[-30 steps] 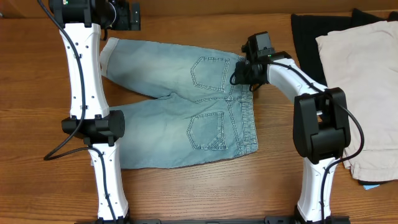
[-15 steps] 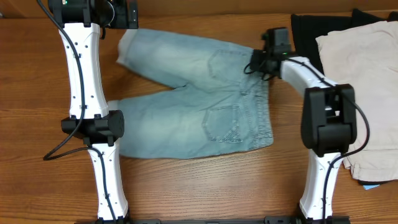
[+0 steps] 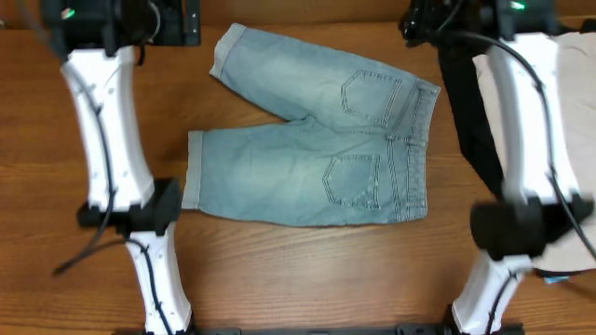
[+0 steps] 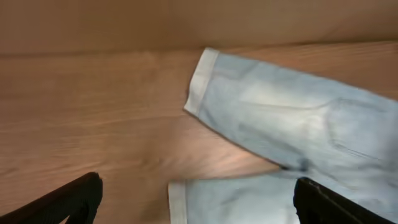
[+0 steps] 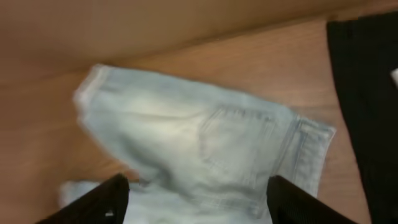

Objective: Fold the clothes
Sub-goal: 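Lower both grippers to the bottom edge of the shorts' legs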

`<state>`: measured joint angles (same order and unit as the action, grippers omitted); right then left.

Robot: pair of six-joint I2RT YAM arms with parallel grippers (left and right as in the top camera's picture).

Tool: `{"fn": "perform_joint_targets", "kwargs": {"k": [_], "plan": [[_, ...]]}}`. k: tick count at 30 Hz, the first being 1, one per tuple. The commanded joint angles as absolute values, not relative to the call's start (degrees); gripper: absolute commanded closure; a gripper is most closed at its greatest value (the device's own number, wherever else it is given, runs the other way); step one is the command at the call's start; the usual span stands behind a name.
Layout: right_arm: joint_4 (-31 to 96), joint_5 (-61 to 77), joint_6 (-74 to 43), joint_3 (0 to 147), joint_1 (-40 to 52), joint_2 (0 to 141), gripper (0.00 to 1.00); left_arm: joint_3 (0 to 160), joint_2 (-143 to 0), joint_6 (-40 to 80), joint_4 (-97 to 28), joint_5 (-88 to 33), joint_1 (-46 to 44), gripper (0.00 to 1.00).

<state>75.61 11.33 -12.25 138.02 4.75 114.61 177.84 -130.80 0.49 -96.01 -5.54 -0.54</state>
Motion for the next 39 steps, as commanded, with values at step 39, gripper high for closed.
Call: {"fn": "perform_joint_targets", "kwargs": {"k": [39], "plan": [[77.60,-3.33,-44.86,70.72,19.33,76.34,0.00,59.05,-98.89,55.75,-49.65,1.52,1.54,0.00]]}}
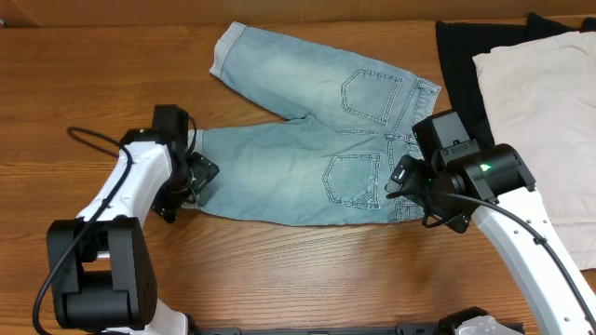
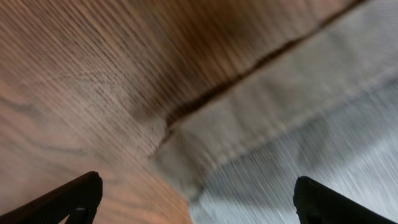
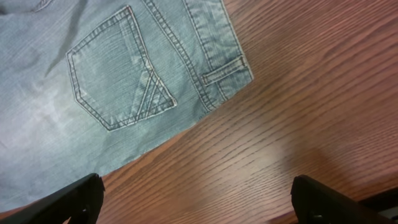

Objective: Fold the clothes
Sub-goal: 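Lower both grippers to the bottom edge of the shorts' legs, then grasp the bottom edge of the shorts with both grippers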

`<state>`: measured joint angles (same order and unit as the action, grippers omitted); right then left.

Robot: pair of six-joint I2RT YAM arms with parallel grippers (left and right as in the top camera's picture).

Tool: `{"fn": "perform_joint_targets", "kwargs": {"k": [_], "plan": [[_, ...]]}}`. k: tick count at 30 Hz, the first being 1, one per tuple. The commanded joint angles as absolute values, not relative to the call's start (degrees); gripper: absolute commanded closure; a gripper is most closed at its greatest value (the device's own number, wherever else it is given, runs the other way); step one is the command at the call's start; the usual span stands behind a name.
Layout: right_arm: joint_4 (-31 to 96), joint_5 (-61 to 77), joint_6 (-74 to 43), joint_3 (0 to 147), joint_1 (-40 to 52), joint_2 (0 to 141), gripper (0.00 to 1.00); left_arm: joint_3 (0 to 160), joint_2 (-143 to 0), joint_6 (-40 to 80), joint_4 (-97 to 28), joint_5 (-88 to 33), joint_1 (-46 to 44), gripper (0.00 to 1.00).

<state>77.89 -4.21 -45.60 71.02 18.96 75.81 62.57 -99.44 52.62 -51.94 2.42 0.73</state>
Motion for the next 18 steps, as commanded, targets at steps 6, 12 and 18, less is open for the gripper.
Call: {"fn": "perform_joint_targets", "kwargs": {"k": [6,12,18], "plan": [[77.41,-3.36,-44.51,70.72,19.33,76.53,0.00,53.08,-98.91,55.77,-41.78,1.48,1.58,0.11],[77.32,-3.88,-45.89,70.30,19.33,76.53,0.01,52.38,-98.94,55.18,-40.18,1.74,1.48,0.44],[73.54,-3.77,-52.40,61.34,19.33,76.53,0.00,52.38,-98.94,55.11,-40.18,1.67,1.48,0.96]]}}
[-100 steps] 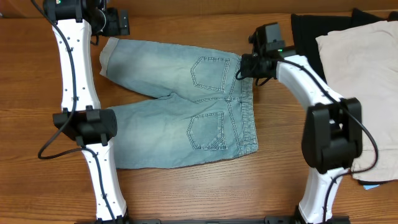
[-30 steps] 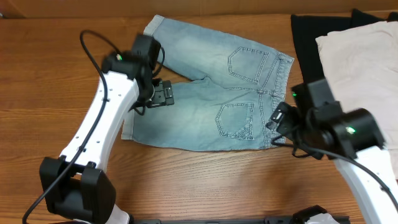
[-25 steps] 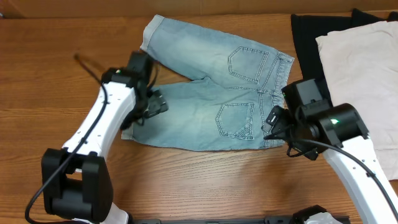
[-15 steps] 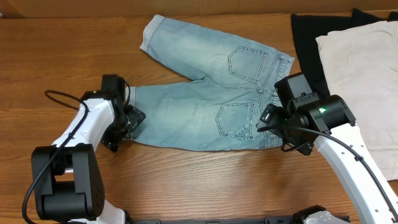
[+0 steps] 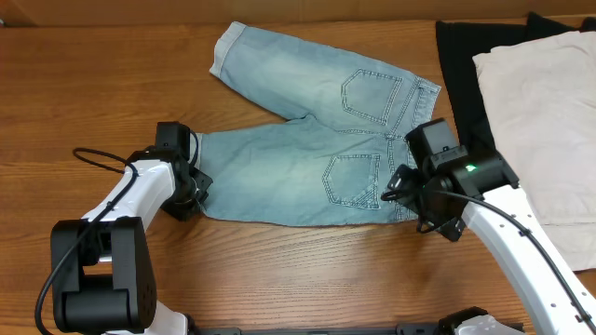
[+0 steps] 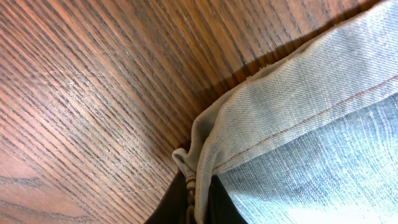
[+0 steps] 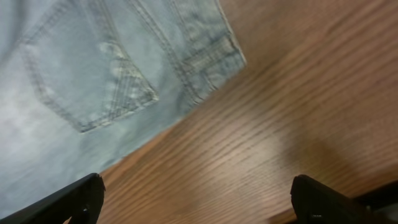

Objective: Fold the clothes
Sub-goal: 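Grasp the bottom edge of the shorts with both grippers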

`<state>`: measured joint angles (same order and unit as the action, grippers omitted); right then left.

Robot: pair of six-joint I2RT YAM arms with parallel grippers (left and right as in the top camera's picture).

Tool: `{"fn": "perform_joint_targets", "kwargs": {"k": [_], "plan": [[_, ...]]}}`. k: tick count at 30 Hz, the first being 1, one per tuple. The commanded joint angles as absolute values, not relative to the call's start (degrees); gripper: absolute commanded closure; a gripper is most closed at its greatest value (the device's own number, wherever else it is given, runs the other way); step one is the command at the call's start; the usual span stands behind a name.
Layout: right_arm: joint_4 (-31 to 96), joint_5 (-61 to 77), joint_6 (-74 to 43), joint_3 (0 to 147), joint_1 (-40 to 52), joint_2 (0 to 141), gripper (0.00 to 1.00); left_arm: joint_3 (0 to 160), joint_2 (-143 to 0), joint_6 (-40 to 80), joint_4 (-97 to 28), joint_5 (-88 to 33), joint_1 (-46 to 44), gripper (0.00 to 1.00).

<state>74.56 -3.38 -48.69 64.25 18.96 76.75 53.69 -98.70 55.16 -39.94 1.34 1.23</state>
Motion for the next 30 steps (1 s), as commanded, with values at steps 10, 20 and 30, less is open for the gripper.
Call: {"fn": "perform_joint_targets", "kwargs": {"k": [10,20,30], "plan": [[54.41,-4.43,-58.81,45.01,19.33,76.53,0.13,52.38,-98.94,55.35,-40.01,1.65,1.48,0.96],[35.03,-7.66,-59.22,34.87,19.27,76.58,0.23,52.38,-98.94,55.31,-40.45,1.91,1.48,0.96],[31.90,-14.41,-61.80,34.24,19.11,77.67,0.29,52.38,-98.94,55.33,-39.72,1.91,1.48,0.96]]}}
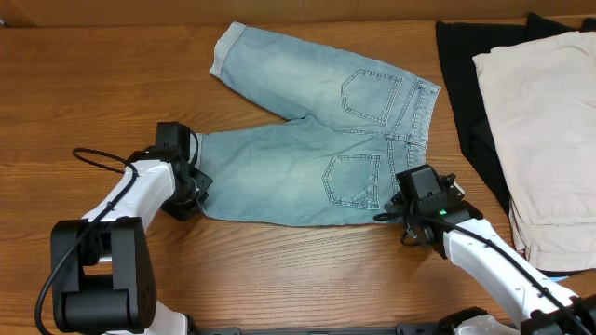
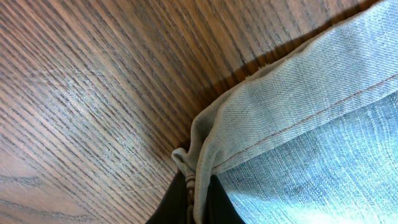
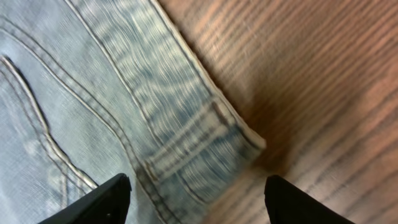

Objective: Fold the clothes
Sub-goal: 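Grasp the bottom edge of the shorts with both grippers, then lift the leg hems with both grippers and fold them up over the waist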

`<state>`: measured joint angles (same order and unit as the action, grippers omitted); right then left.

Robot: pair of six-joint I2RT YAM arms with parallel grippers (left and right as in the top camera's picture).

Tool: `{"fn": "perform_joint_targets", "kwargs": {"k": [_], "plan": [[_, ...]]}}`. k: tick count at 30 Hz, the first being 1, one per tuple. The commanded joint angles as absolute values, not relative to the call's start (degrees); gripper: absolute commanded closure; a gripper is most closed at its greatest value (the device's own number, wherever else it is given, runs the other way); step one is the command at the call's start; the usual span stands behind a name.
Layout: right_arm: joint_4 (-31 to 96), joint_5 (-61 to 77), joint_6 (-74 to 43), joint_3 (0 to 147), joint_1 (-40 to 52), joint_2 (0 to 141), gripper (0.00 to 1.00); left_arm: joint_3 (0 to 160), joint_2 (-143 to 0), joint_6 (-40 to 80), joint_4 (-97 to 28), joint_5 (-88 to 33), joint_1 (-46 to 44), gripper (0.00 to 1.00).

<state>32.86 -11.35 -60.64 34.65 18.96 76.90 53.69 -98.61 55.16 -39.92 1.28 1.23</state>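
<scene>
Light blue denim shorts (image 1: 317, 149) lie flat on the wooden table, back pockets up, legs pointing left, waistband at the right. My left gripper (image 1: 193, 191) is shut on the cuff corner (image 2: 198, 167) of the near leg, the hem pinched between its dark fingers (image 2: 171, 202). My right gripper (image 1: 406, 207) is open, low over the near corner of the waistband (image 3: 230, 140), one finger (image 3: 102, 199) over denim and the other (image 3: 308, 199) over bare wood.
A black garment (image 1: 470, 102) and a beige one (image 1: 545, 121) lie stacked at the table's right side, close to the shorts' waistband. A black cable (image 1: 98, 158) loops beside the left arm.
My right gripper has come down and nearer to the near waistband corner, still open. The left gripper stays shut on the cuff corner, unmoved.
Both arms first stood raised and back from the shorts, grippers open. Then the left gripper was low at the near leg's cuff and the right beside the near waistband, both open. The left then shut on the cuff corner. Now the right straddles the waistband corner.
</scene>
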Motion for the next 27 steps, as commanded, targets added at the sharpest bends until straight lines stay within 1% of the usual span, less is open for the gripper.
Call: {"fn": "perform_joint_targets", "kwargs": {"k": [1,7,10,11,15,16,17,18,19,20,21,22,27], "plan": [[31.48,-14.55,-61.82,34.24,18.94,78.28,0.29,52.38,-98.94,55.33,-39.70,1.91,1.48,0.96],[28.32,-12.73,-61.73,34.24,17.08,84.88,0.30,52.38,-98.94,55.31,-39.72,1.91,1.48,0.96],[28.53,-10.57,-61.04,34.24,15.86,85.69,0.31,52.38,-98.94,55.29,-39.75,1.91,1.48,0.96],[28.84,-10.33,-61.01,34.24,15.49,85.54,0.35,52.40,-98.94,55.27,-39.72,1.89,1.48,0.96],[30.46,-8.84,-58.33,34.52,14.76,83.74,0.42,54.00,-98.87,52.07,-40.51,1.63,1.50,0.96],[31.14,-8.60,-57.56,34.83,14.74,83.13,0.49,55.02,-98.85,50.65,-41.23,1.61,1.56,0.96],[32.27,-8.16,-56.45,35.46,14.74,82.21,0.63,56.38,-98.76,49.69,-42.50,1.63,1.61,0.96],[33.39,-7.77,-55.22,36.27,14.74,81.41,0.71,58.02,-98.65,48.82,-44.07,1.96,1.67,0.96],[34.54,-7.62,-54.04,37.15,14.74,80.62,0.77,59.61,-98.52,47.94,-45.67,2.07,1.80,0.96],[35.97,-7.55,-53.15,38.22,14.74,79.70,0.86,61.23,-98.41,47.29,-47.16,2.09,1.93,0.96],[37.30,-7.40,-52.53,39.22,14.74,78.87,0.92,63.20,-98.17,46.44,-48.95,2.11,2.11,0.96],[39.07,-7.18,-51.90,40.58,14.70,77.84,0.96,65.12,-98.02,45.50,-50.48,2.09,2.26,0.96],[49.76,-5.98,-47.92,49.87,14.70,73.45,0.96,75.26,-96.84,42.26,-58.61,3.29,2.72,0.96]]}}
